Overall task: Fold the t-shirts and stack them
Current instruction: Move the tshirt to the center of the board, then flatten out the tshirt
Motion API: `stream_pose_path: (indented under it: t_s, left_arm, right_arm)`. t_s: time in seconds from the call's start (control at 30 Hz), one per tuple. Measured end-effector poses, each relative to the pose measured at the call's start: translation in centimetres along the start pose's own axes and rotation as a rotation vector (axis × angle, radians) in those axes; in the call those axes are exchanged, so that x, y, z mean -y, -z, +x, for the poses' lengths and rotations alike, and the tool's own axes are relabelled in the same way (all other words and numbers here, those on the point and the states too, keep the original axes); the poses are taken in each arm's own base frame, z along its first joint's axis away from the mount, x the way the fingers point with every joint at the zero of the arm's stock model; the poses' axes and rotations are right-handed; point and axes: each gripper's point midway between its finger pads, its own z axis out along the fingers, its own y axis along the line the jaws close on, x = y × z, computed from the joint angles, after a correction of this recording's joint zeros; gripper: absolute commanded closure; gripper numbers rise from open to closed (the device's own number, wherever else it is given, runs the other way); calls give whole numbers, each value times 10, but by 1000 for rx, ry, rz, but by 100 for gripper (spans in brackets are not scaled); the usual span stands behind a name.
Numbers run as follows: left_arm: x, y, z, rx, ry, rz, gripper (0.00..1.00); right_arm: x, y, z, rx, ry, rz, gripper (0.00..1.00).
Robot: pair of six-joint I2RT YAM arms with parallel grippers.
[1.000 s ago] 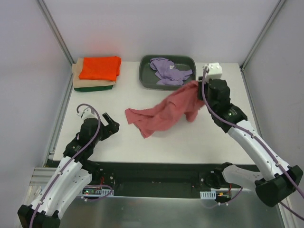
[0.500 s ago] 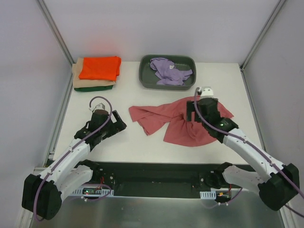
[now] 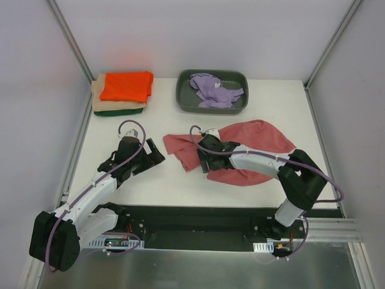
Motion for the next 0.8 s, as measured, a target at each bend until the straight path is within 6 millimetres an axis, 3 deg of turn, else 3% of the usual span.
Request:
stream_pose_path:
  t_s: [0.3, 0.5, 0.57, 0.67, 0.8]
  left_arm:
    - [-2, 4, 1, 20, -1, 17, 1]
    - [-2, 4, 2, 19, -1, 16, 1]
    - [-2, 4, 2, 19, -2, 16, 1]
    - [-2, 4, 2, 19, -2, 16, 1]
    - [-2, 4, 2, 20, -2, 16, 1]
  right_arm:
    - [-26, -3, 12, -69, -4, -70, 36]
    - [-29, -11, 27, -127, -2, -68, 43]
    - [-30, -11, 28, -134, -8, -69, 49]
    - [-30, -12, 29, -137, -16, -69, 66]
    - [-28, -12, 30, -133, -27, -57, 79]
